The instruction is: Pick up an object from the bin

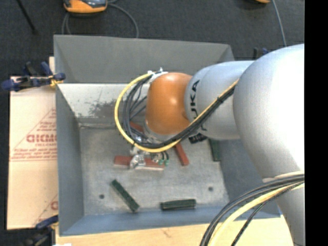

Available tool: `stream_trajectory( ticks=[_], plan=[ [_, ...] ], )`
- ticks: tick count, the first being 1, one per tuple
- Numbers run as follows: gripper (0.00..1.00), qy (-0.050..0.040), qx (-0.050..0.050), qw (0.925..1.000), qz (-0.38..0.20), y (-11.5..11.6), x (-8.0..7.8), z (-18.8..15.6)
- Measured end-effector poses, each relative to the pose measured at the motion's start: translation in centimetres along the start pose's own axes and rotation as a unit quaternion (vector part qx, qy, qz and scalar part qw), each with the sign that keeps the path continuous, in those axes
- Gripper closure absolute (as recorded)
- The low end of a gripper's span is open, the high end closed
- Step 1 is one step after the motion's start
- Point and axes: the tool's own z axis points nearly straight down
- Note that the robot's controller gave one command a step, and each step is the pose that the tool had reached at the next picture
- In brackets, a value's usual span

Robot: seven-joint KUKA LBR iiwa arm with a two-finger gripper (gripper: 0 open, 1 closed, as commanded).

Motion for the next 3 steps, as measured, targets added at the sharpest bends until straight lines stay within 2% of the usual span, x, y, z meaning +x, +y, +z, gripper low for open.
stream_trajectory(
  ticks=[1, 2, 3],
  plan=[
    [1.0, 0.0014, 0.003, 0.9996, -0.028, 0.8, -2.2, -11.2],
    [1.0, 0.0015, 0.003, 0.9996, -0.028, 0.8, -2.2, -11.2],
    [1.0, 0.0038, 0.004, 0.9995, -0.031, 0.8, -2.1, -14.5]
  ],
)
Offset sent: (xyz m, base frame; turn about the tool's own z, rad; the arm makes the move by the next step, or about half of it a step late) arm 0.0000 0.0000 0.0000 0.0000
